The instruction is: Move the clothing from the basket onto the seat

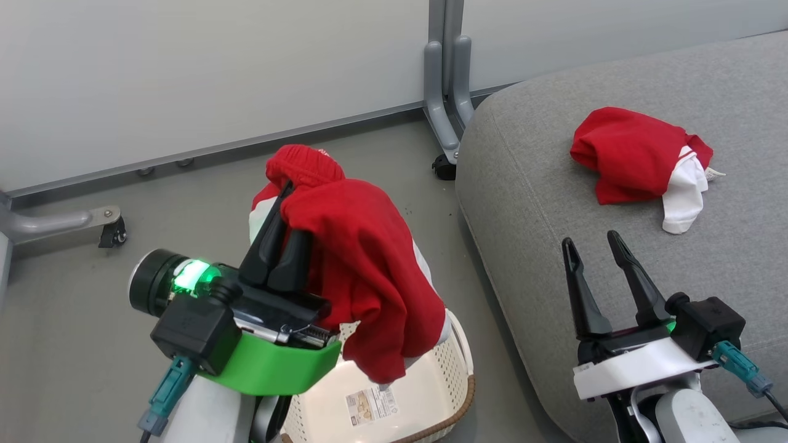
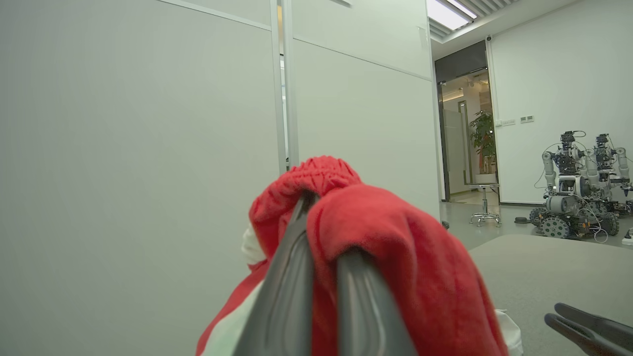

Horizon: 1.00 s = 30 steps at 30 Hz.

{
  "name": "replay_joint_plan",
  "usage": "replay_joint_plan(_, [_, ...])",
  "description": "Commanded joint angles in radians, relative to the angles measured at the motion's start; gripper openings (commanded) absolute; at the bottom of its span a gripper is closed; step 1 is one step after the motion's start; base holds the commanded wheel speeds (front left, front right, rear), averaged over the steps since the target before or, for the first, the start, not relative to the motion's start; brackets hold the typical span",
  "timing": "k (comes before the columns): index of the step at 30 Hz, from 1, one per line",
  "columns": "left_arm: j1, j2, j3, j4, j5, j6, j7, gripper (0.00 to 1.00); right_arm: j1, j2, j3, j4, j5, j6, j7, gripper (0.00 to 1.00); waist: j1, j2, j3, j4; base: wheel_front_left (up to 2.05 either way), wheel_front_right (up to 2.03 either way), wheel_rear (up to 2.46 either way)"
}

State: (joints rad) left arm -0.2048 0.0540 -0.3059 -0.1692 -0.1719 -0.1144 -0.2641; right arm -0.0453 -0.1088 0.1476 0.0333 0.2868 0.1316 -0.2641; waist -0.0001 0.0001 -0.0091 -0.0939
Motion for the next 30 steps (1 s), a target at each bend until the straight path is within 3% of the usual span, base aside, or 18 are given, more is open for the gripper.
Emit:
replay_joint_plan(1, [-0.002, -0.002, -0.006, -0.01, -0.006, -0.006, 0.0, 0.0, 0.012, 0.001, 0.0, 0.004, -0.006, -0.002, 0.0, 1.0, 0.0001, -0.0001, -0.001, -0.001, 0.0, 0.0, 0.0])
replay_joint_plan(17, [-0.041, -0.003, -0.06, 0.006, -0.041, -0.016, 0.0, 0.0, 0.012, 0.001, 0.016, 0.009, -0.004, -0.002, 0.0, 1.0, 0.0001, -0.0001, -0.008, -0.024, 0.0, 0.0, 0.0])
replay_joint_plan(24, [-0.035, -0.003, -0.056, 0.053, -0.034, -0.017, 0.0, 0.0, 0.02, -0.057, 0.122, -0.048, -0.022, -0.002, 0.0, 1.0, 0.0001, -0.0001, -0.011, -0.033, 0.0, 0.0, 0.0])
replay_joint_plan(30, [-0.026, -0.003, -0.046, 0.066, -0.042, -0.017, 0.0, 0.0, -0.01, -0.117, 0.279, -0.12, 0.005, -0.002, 0.0, 1.0, 0.0001, -0.0001, -0.01, -0.038, 0.0, 0.0, 0.0])
